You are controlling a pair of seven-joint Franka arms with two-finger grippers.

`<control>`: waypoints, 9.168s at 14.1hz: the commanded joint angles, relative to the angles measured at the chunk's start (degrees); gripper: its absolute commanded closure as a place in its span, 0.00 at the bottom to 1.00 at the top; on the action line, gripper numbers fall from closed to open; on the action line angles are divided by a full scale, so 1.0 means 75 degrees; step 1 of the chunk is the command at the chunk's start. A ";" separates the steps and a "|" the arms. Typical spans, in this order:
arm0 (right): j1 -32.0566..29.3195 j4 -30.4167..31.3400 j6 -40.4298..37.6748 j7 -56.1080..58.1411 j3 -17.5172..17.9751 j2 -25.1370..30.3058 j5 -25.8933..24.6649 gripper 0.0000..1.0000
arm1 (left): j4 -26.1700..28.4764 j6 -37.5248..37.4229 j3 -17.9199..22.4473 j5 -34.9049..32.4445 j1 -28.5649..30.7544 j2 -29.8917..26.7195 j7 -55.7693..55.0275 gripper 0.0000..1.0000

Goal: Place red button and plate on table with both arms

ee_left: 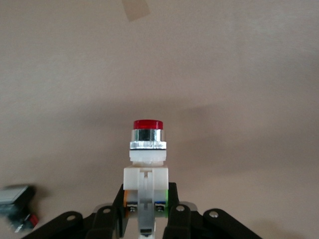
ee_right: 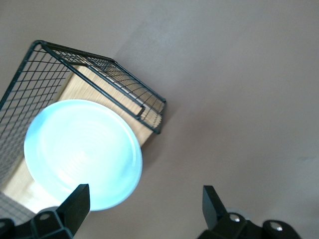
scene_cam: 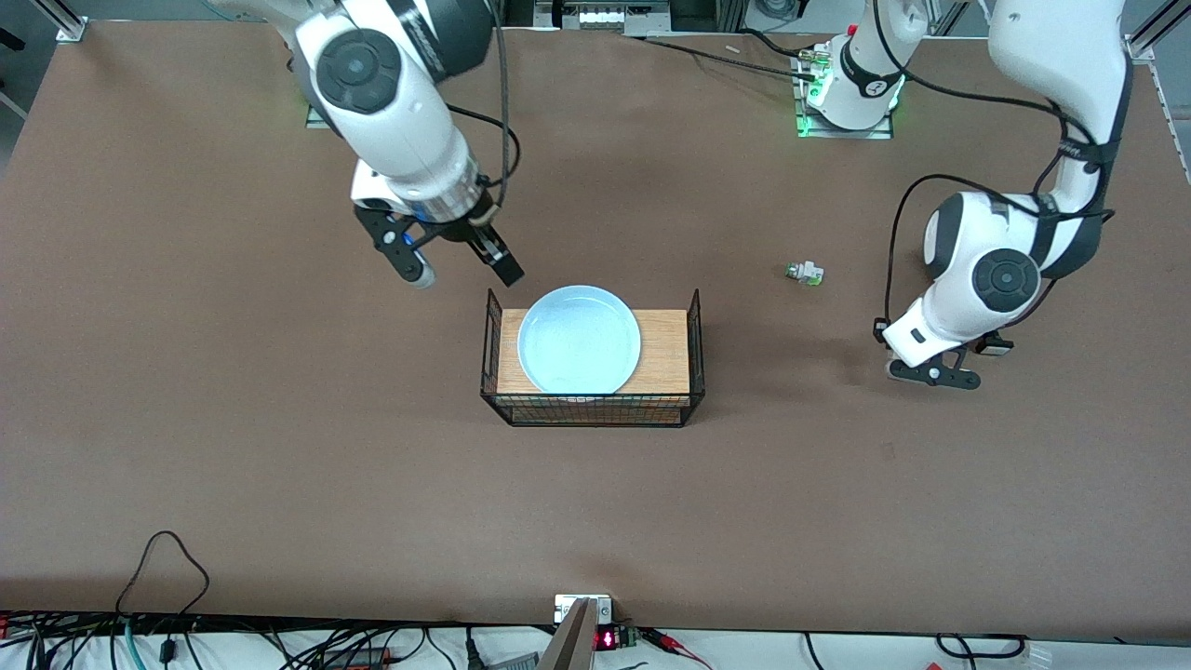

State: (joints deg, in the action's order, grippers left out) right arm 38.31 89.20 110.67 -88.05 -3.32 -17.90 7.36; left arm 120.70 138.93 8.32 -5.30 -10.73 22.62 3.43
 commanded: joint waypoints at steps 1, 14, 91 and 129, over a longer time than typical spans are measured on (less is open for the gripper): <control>0.0316 -0.0373 0.0442 -0.1030 -0.0120 -0.0682 0.0097 0.00 | 0.0569 0.1241 0.0016 0.0144 0.0071 0.0182 0.0198 0.85; 0.0411 -0.0350 0.0901 -0.0951 -0.0131 -0.1703 -0.0442 0.07 | -0.1632 -0.4015 -0.0544 0.0367 0.0281 -0.2568 0.0105 0.00; -0.6118 0.4773 0.2556 1.4369 0.0150 0.0863 -0.0102 0.00 | -0.3215 -0.6607 -0.1437 0.0589 0.1442 -0.2969 -0.0669 0.00; -0.5003 0.0482 -0.2462 1.1834 0.0033 0.2316 -0.1251 0.00 | -0.3227 -0.6747 -0.1425 0.0589 0.1442 -0.2969 -0.0645 0.00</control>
State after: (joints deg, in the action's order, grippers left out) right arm 1.37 94.19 93.61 0.74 -3.11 -0.35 -2.26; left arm 97.32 89.53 -2.05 -1.29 -0.46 0.41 -2.95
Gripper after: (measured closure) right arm 0.000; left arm 0.000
